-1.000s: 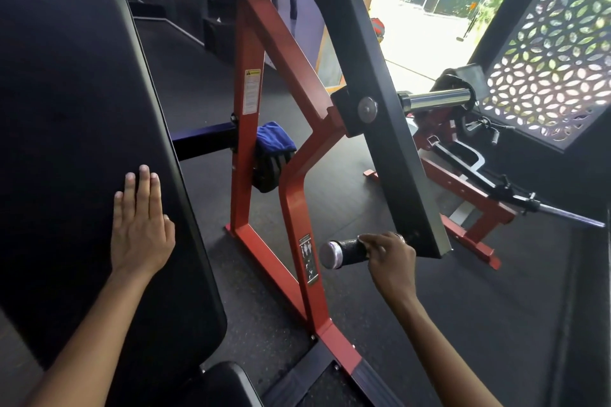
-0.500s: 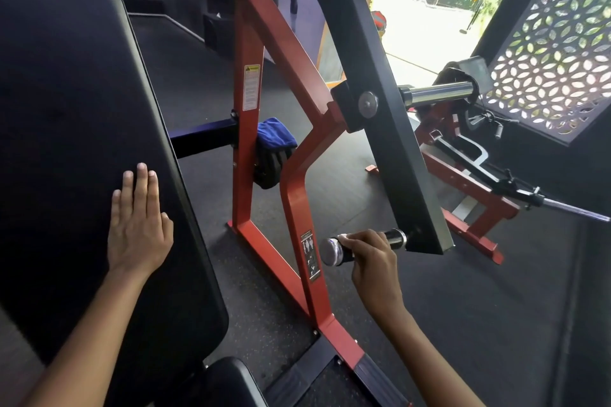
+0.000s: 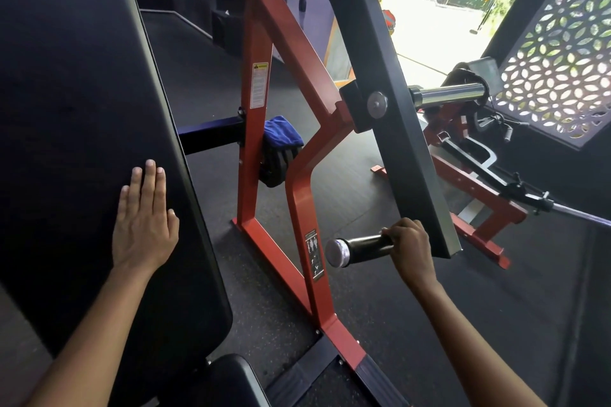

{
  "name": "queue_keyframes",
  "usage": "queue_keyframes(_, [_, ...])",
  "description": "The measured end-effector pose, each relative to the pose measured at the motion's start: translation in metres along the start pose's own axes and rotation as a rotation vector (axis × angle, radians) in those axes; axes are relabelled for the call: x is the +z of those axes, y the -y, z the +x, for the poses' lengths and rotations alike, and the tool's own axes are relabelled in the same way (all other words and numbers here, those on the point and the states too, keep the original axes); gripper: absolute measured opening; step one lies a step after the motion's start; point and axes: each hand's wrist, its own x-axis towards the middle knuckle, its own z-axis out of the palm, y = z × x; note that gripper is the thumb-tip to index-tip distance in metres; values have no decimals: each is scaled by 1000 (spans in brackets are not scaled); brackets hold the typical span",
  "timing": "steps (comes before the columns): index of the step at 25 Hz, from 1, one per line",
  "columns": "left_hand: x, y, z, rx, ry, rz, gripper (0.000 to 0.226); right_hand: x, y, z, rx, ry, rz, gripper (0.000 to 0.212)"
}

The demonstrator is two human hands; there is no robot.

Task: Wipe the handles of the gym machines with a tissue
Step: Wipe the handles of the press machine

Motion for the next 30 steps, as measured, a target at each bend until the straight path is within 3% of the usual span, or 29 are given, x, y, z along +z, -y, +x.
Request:
queue_keyframes(4, [-1,-1,0,16,-7,16,71,-6,-13,10,111,54,-56,15])
queue_keyframes(7, [-3,-1,-1,18,-4,28,79,-12,-16,37,164,267,-138,15])
queue_keyframes(10, [-4,-1,-1,22,8,45,78,-16,-6,62,75,546,-266,20])
queue_keyframes(14, [-5,-1,-1,24,16,49,77,-22,32,71,-84,675,-425,21])
queue_keyframes(19, [-6,2,-2,41,15,43,78,-27,72,79,-144,860,-519,24])
queue_keyframes(24, [-5,2,-2,42,7,43,77,-29,97,81,-208,960,-447,23])
queue_keyframes(30, [-4,2,-2,46,13,43,77,-35,104,75,-309,975,-66,28])
